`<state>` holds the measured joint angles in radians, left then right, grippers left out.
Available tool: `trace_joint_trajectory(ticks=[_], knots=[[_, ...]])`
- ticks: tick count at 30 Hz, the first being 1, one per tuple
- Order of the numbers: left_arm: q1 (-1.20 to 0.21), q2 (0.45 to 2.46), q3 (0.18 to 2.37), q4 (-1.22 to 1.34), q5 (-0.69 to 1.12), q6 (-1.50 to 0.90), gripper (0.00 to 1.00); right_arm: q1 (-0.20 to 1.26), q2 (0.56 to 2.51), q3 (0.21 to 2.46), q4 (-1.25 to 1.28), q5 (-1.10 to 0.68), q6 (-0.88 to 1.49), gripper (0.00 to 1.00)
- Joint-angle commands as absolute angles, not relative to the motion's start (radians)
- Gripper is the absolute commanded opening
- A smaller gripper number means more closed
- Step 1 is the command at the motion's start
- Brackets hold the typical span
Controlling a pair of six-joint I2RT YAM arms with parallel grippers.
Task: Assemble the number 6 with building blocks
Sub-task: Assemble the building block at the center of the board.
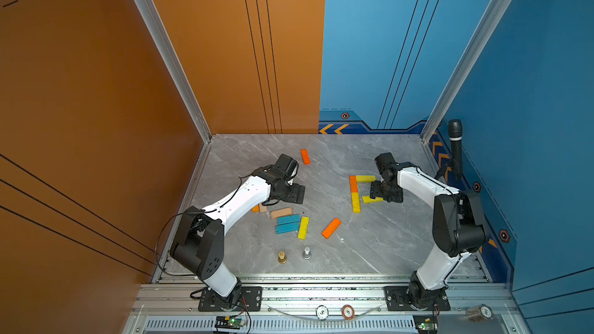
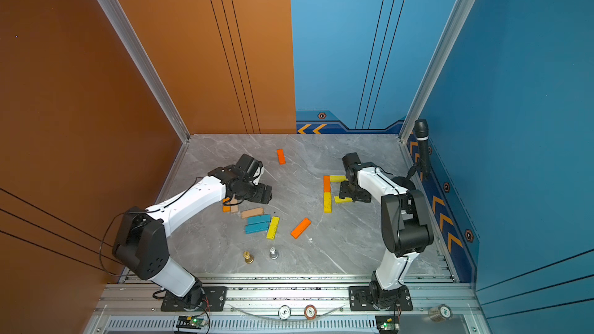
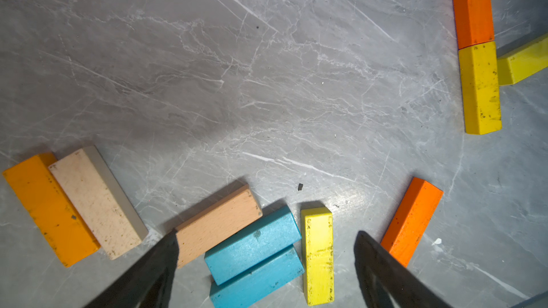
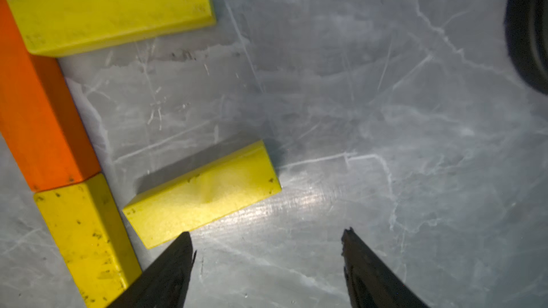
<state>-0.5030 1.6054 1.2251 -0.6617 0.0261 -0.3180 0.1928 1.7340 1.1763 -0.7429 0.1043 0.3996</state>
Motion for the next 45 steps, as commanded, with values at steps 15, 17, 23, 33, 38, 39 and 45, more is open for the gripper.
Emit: trace_joint_trajectory(ticks=[15,17,23,33,38,39,45], knots=[[-0.497,1.622,1.251,-0.673,0.028,-0.312,0.92,0.219,1.709,1.12,-0.75,0.093,0.257,0.8],[-0.5,1.624,1.252,-0.674,0.033,-0.312,0.92,0.221,1.724,1.129,-0.734,0.081,0.225,0.79],[-0.506,1.618,1.247,-0.673,0.008,-0.304,0.93,0.211,1.739,1.127,-0.683,0.073,0.141,0.79],[-0.508,1.624,1.248,-0.674,0.005,-0.301,0.92,0.177,1.79,1.138,-0.634,0.033,0.064,0.8],[-0.51,1.628,1.249,-0.674,0.009,-0.301,0.92,0.169,1.816,1.173,-0.627,0.023,0.043,0.8],[-0.51,1.629,1.248,-0.673,0.008,-0.301,0.92,0.167,1.824,1.181,-0.629,0.022,0.038,0.8],[-0.512,1.632,1.249,-0.674,0.005,-0.299,0.92,0.175,1.864,1.2,-0.63,0.024,0.023,0.8]])
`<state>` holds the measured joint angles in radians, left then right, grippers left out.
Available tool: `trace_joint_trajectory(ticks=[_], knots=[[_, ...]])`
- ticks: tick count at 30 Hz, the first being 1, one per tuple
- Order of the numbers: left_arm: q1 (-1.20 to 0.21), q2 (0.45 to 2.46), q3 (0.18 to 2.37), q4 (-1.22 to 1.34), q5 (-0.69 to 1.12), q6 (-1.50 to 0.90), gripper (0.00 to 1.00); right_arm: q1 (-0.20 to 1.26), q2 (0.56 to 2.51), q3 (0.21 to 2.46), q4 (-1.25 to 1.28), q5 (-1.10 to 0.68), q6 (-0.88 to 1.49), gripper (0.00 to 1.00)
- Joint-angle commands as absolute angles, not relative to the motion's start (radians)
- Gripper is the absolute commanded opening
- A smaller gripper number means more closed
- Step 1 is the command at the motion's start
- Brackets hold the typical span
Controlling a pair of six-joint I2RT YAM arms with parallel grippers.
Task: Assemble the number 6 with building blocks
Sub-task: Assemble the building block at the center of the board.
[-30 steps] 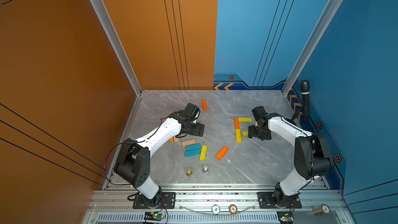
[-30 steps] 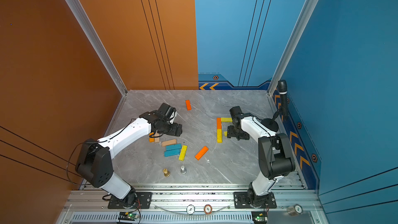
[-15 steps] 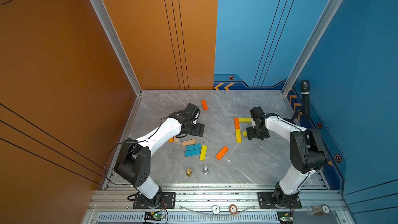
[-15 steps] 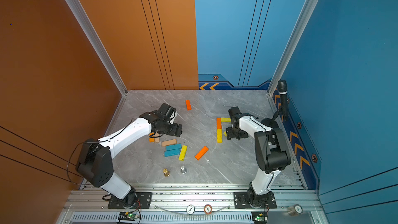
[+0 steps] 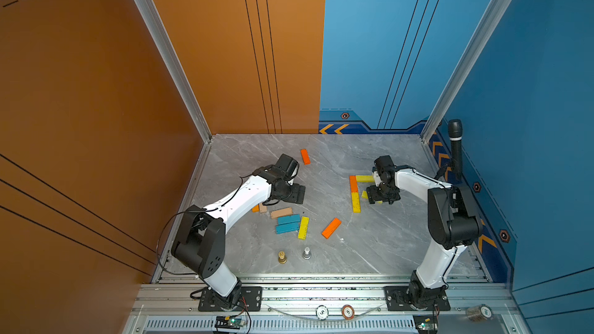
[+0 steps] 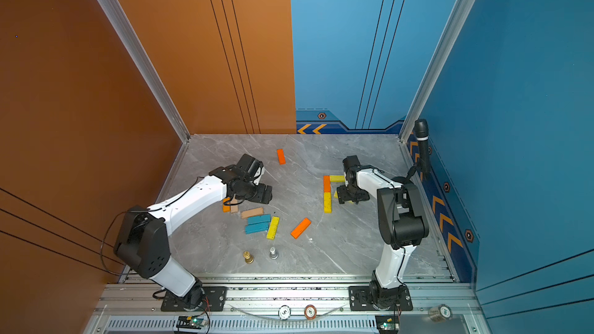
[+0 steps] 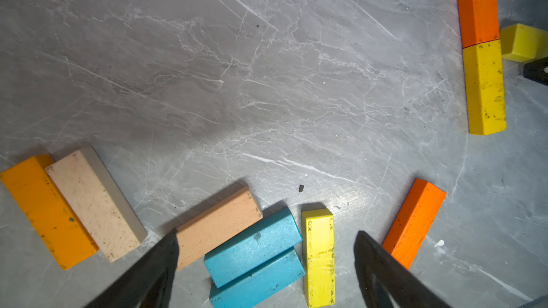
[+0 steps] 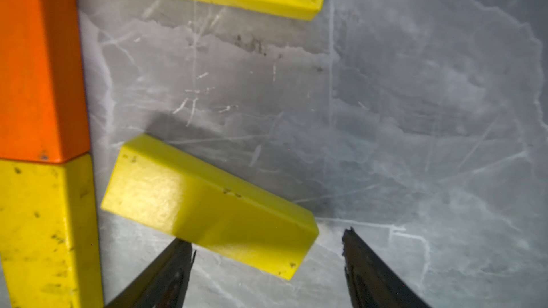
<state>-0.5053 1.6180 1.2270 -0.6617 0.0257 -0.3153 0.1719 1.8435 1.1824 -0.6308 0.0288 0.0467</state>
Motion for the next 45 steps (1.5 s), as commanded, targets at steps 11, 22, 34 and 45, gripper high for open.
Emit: trace_joint_trajectory(ticks=[11,22,34,45], knots=[[-0.512,1.643,1.252,-0.673,0.011,-0.301,0.93,0.18,1.793,1.183,-0.631,-0.023,0.036,0.77],[-0.517,1.642,1.255,-0.672,0.019,-0.305,0.92,0.195,1.69,1.117,-0.695,0.048,0.173,0.77],[-0.535,1.627,1.252,-0.673,0.006,-0.303,0.92,0.19,1.711,1.043,-0.696,0.123,0.266,0.74],[-0.548,1.609,1.244,-0.675,-0.017,-0.295,0.92,0.155,1.806,1.105,-0.668,0.197,0.298,0.69]])
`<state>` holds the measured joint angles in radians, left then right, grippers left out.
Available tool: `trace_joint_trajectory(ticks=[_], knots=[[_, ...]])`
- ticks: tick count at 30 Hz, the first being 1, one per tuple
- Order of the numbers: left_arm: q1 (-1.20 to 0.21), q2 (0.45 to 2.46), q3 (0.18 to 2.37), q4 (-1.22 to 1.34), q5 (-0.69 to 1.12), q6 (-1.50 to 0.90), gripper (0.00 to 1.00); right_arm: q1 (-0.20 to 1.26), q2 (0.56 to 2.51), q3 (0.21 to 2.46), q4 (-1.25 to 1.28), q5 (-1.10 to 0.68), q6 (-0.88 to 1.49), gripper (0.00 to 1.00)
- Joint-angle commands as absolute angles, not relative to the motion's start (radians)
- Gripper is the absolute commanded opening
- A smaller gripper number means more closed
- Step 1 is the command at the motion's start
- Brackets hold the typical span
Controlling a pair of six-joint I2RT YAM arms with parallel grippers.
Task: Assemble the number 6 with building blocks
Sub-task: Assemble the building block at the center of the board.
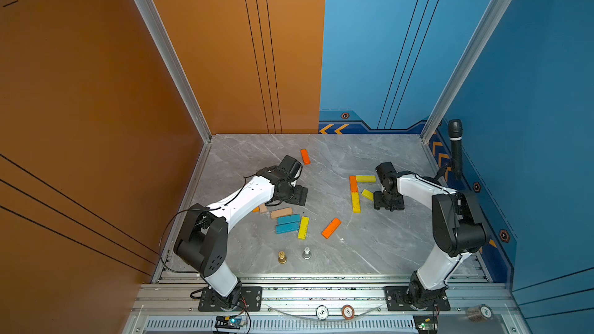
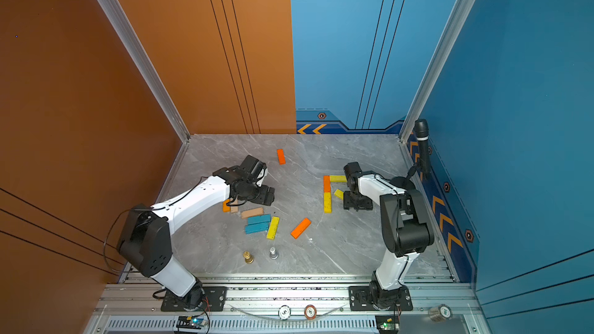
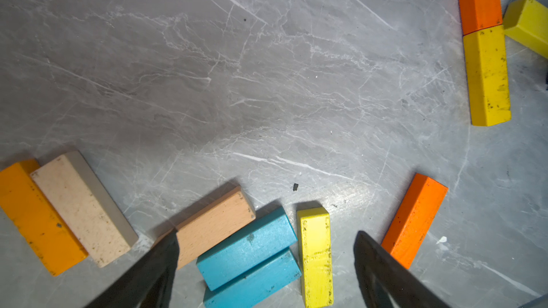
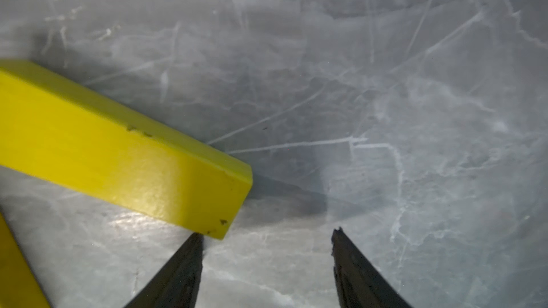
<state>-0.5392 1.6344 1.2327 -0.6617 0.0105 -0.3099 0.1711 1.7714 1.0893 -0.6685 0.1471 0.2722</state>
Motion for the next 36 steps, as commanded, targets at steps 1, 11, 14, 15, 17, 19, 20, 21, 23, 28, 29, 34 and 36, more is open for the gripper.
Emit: trace_joint_trajectory(ticks=[1,11,14,15,17,19,20,21,23,28,29,34,36], knots=[[-0.547,1.609,1.244,-0.675,-0.02,-0.294,0.92,0.15,1.81,1.109,-0.663,0.191,0.299,0.69],[-0.549,1.61,1.245,-0.676,-0.021,-0.294,0.92,0.108,1.824,1.15,-0.65,0.161,0.291,0.68],[-0.551,1.61,1.245,-0.675,-0.023,-0.293,0.92,0.093,1.826,1.159,-0.649,0.147,0.285,0.68],[-0.55,1.611,1.245,-0.675,-0.024,-0.293,0.92,0.09,1.826,1.163,-0.649,0.144,0.285,0.68],[-0.551,1.614,1.246,-0.675,-0.025,-0.293,0.92,0.09,1.821,1.165,-0.649,0.132,0.281,0.68],[-0.551,1.614,1.245,-0.675,-0.025,-0.293,0.92,0.091,1.805,1.161,-0.652,0.12,0.279,0.68],[-0.552,1.616,1.245,-0.675,-0.024,-0.293,0.92,0.092,1.792,1.156,-0.652,0.112,0.281,0.68],[-0.552,1.616,1.245,-0.675,-0.025,-0.293,0.92,0.092,1.776,1.152,-0.652,0.098,0.282,0.68],[-0.552,1.619,1.246,-0.676,-0.024,-0.293,0.92,0.092,1.743,1.14,-0.652,0.08,0.287,0.68],[-0.552,1.623,1.247,-0.676,-0.022,-0.293,0.92,0.089,1.676,1.111,-0.632,0.013,0.294,0.68],[-0.553,1.623,1.248,-0.676,-0.021,-0.294,0.92,0.087,1.671,1.108,-0.62,-0.012,0.292,0.68],[-0.553,1.623,1.247,-0.679,-0.023,-0.294,0.92,0.077,1.705,1.119,-0.583,-0.089,0.315,0.68],[-0.555,1.622,1.246,-0.678,-0.026,-0.293,0.92,0.071,1.722,1.123,-0.549,-0.142,0.355,0.68]])
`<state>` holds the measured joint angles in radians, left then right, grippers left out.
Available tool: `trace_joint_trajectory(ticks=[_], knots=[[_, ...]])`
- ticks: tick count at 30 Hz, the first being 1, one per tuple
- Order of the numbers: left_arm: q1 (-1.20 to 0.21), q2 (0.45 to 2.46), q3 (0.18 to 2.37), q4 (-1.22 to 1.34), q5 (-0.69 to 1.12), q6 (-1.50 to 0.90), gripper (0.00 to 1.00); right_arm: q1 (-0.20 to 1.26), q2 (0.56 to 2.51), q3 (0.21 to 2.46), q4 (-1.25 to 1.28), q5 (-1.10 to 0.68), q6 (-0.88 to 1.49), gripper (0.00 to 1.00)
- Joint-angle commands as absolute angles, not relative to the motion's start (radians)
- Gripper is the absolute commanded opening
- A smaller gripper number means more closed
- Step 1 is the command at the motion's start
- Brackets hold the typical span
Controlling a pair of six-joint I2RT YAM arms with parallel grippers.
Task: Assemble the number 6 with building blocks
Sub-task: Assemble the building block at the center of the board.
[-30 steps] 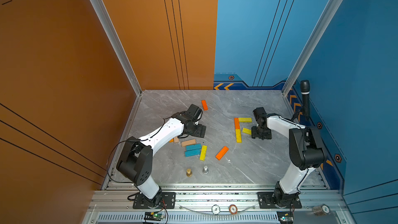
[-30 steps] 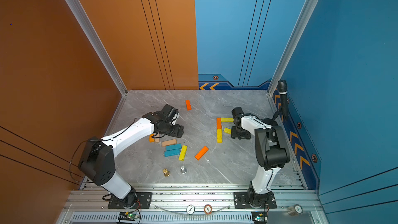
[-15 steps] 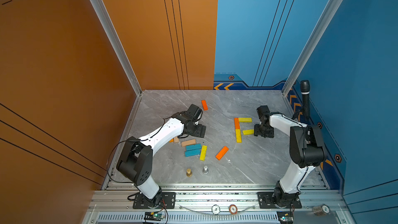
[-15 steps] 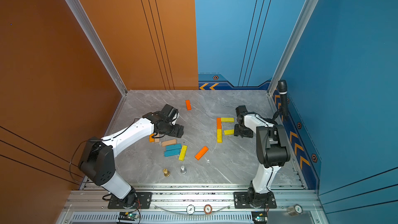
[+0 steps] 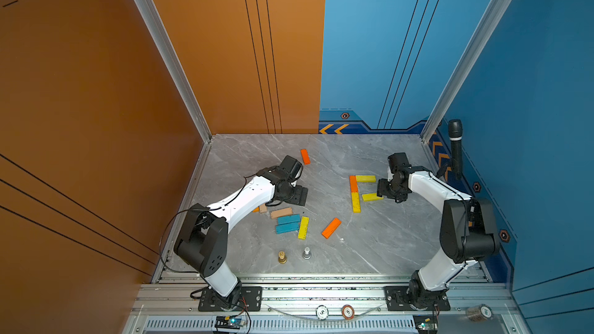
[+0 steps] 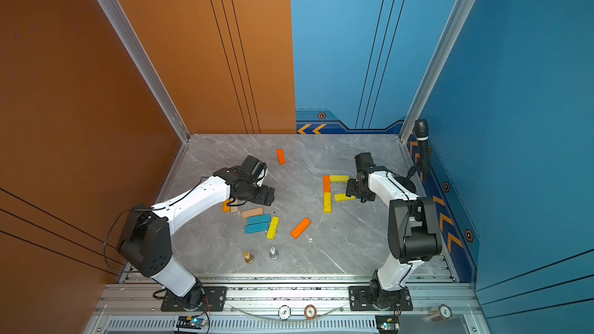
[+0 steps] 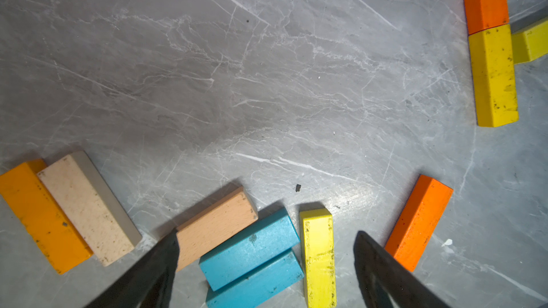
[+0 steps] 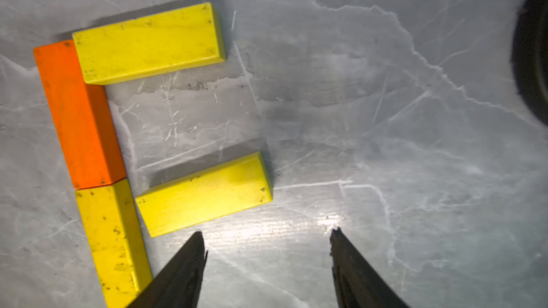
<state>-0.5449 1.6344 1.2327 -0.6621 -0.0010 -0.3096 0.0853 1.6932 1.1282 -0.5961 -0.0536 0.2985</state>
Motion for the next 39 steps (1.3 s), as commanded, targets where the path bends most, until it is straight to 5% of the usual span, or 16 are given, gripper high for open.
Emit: trace_joint_trajectory(ticks=[1,39], knots=[[-0.555,1.624,1.246,-0.679,-0.027,-0.294,0.92,0.069,1.728,1.122,-0.535,-0.159,0.374,0.68],[-0.561,1.628,1.251,-0.679,-0.02,-0.293,0.92,0.075,1.726,1.023,-0.385,-0.224,0.607,0.67]])
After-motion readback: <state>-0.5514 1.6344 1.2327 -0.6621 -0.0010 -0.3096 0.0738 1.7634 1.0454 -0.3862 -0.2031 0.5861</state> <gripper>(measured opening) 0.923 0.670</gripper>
